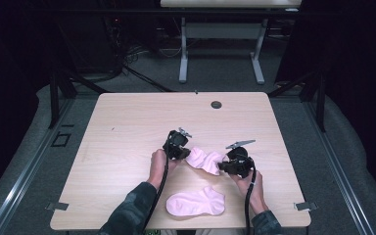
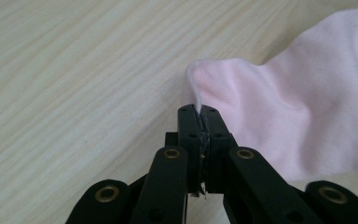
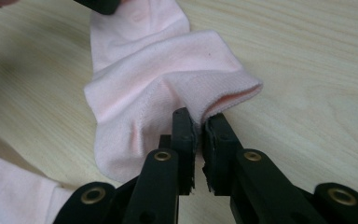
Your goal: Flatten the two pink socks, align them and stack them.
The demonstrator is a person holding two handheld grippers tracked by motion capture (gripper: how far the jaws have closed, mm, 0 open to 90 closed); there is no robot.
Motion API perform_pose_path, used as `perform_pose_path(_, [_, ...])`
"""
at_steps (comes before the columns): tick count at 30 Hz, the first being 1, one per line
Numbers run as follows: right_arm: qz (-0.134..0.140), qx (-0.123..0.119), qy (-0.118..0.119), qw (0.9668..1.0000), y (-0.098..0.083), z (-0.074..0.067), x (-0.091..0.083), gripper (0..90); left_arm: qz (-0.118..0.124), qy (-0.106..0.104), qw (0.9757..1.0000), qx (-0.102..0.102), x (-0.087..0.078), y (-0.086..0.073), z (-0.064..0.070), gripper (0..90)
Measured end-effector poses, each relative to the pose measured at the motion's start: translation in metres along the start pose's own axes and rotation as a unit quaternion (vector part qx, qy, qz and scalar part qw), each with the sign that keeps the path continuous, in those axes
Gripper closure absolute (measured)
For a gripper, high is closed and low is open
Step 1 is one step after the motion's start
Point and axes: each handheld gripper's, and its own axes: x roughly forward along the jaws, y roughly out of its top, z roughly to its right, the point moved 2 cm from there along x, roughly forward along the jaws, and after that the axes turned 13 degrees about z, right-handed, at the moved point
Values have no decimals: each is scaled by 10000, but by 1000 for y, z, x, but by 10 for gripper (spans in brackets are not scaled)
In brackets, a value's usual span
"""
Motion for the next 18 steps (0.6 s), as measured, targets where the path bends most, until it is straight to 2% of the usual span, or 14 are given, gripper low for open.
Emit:
perform_pose_path(4, [-73, -18, 48, 10000, 1, 0, -5, 831, 348, 44, 9994, -34, -20, -5, 1, 887])
perform_pose_path(8, [-142, -52, 46, 9999, 0, -1, -6, 831, 413, 63, 9991, -102, -35, -17, 1, 887])
perform_pose_path(12, [-231, -92, 69, 9997, 0, -2, -6, 834, 471, 34, 9984, -325, -47, -29, -1, 887])
perform_pose_path(16, [-303, -218, 181, 9991, 5, -10, -12, 837, 737, -5, 9959, -525, -70, -35, 3, 886])
perform_pose_path(18, [-339, -329, 258, 9985, 9, -16, -20, 837, 900, -120, 9943, -558, -80, -36, 5, 885])
